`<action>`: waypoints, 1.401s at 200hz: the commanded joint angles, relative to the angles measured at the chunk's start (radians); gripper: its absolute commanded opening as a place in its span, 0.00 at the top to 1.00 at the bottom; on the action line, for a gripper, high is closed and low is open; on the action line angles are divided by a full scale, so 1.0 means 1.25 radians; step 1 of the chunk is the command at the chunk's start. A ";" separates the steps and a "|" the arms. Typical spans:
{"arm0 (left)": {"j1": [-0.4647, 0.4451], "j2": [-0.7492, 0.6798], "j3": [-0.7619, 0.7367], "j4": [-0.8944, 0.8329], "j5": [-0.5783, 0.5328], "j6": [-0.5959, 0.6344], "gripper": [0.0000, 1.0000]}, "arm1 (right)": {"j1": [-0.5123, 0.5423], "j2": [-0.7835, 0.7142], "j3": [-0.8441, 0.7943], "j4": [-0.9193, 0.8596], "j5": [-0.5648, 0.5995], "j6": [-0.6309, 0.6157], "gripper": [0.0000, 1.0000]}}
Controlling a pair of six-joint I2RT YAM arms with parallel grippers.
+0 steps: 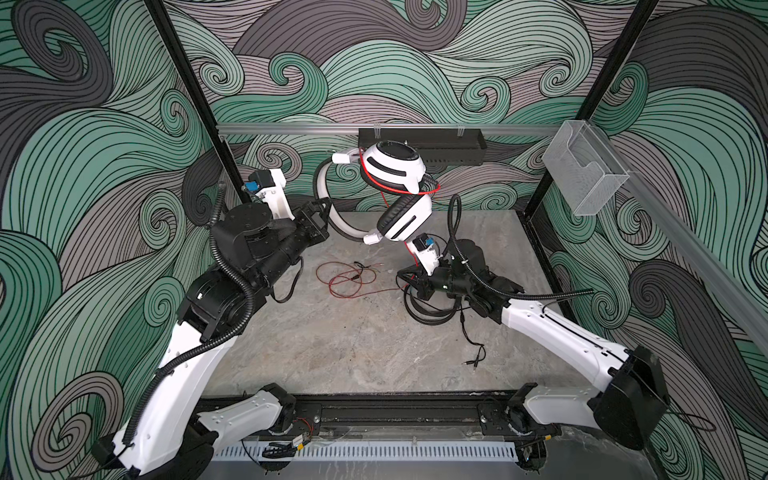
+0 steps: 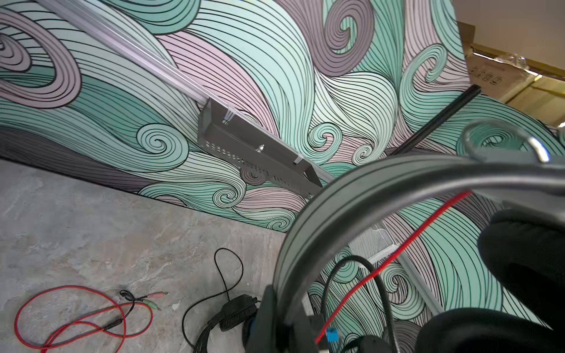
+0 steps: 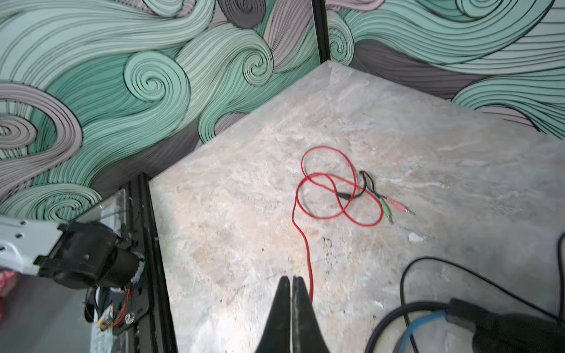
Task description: Wrap the headphones
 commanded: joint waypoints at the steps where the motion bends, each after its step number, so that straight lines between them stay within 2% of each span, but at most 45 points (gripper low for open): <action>1: 0.007 0.013 0.016 0.032 -0.157 -0.112 1.00 | 0.072 -0.031 0.051 -0.219 0.184 -0.108 1.00; 25: 0.008 0.056 0.022 -0.019 -0.256 -0.110 1.00 | 0.148 -0.047 0.096 -0.327 0.295 -0.148 1.00; 59: -0.003 0.125 0.024 -0.058 -0.366 -0.026 1.00 | 0.240 -0.023 0.200 -0.474 0.436 -0.197 1.00; 96: -0.035 0.142 -0.057 -0.016 -0.478 0.183 1.00 | 0.296 0.015 0.343 -0.601 0.530 -0.247 1.00; 121: -0.077 0.122 -0.158 0.056 -0.518 0.354 1.00 | 0.319 0.060 0.456 -0.689 0.588 -0.300 1.00; 137: -0.091 0.089 -0.226 0.090 -0.460 0.443 1.00 | 0.321 0.085 0.520 -0.733 0.610 -0.336 1.00; 153: -0.113 0.062 -0.265 0.065 -0.409 0.519 1.00 | 0.321 0.106 0.561 -0.759 0.648 -0.385 1.00; 178: -0.126 0.006 -0.298 -0.021 -0.305 0.594 1.00 | 0.315 0.121 0.577 -0.762 0.707 -0.459 1.00; 206: -0.126 -0.030 -0.286 -0.162 -0.206 0.641 1.00 | 0.303 0.133 0.603 -0.752 0.707 -0.474 1.00; 229: -0.131 -0.036 -0.273 -0.265 -0.147 0.650 1.00 | 0.304 0.149 0.634 -0.750 0.695 -0.470 1.00; 258: -0.131 -0.074 -0.291 -0.299 -0.028 0.653 1.00 | 0.304 0.157 0.634 -0.746 0.689 -0.471 1.00; 280: -0.130 -0.105 -0.299 -0.284 0.051 0.621 1.00 | 0.303 0.138 0.590 -0.712 0.658 -0.478 0.96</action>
